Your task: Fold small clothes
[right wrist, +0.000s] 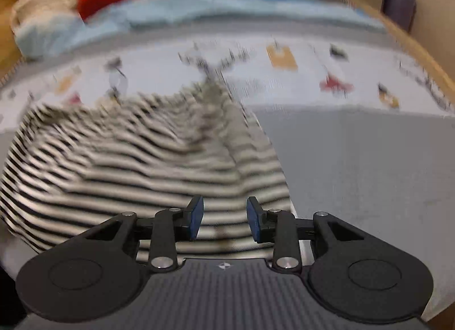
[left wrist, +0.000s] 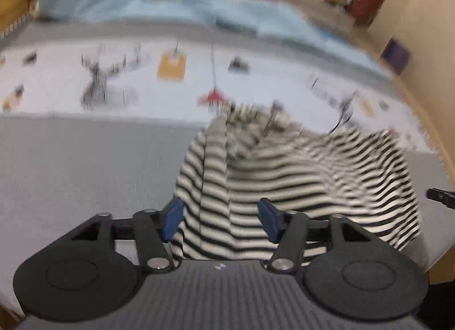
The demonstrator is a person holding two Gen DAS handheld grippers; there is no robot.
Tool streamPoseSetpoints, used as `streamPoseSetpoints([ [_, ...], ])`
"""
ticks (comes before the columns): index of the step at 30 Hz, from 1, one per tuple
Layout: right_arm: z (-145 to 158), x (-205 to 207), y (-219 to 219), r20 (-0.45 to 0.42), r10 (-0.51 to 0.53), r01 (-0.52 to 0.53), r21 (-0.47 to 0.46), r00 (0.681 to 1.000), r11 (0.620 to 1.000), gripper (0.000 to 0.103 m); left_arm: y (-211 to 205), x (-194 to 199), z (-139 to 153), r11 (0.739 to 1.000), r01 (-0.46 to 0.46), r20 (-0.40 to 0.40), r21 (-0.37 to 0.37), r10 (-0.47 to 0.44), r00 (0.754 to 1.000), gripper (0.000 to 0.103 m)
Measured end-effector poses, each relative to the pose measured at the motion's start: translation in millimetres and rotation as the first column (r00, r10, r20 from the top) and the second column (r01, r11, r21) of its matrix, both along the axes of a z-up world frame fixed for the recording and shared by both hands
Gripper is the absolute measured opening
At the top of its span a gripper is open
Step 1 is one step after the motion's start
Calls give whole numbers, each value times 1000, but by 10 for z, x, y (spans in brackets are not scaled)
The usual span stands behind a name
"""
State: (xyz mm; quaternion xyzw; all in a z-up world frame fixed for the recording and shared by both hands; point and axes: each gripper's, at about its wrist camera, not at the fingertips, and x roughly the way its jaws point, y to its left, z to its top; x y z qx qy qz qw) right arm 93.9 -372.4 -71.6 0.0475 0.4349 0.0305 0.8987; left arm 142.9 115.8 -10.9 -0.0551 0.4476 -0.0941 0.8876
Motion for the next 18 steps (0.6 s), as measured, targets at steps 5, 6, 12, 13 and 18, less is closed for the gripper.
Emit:
streamPoseSetpoints([
  [5, 446, -241, 431, 180, 32, -41, 50, 983, 998, 35, 187, -387, 388, 995, -43, 160, -88, 57, 985, 77],
  [6, 490, -274, 515, 199, 36, -49, 57, 979, 997, 35, 222, -446, 389, 992, -68, 177, -107, 86, 980, 77],
  [12, 438, -456, 1254, 235, 118, -136, 58, 965, 989, 36, 231, -558, 394, 984, -174, 204, -24, 175, 963, 77],
  [13, 413, -462, 1377, 225, 134, -149, 53, 965, 987, 36, 217, -554, 389, 985, -174, 216, -7, 171, 961, 77],
  [18, 310, -505, 2085, 243, 275, -281, -10, 930, 960, 36, 220, -557, 369, 987, -162, 241, 14, 153, 958, 77],
])
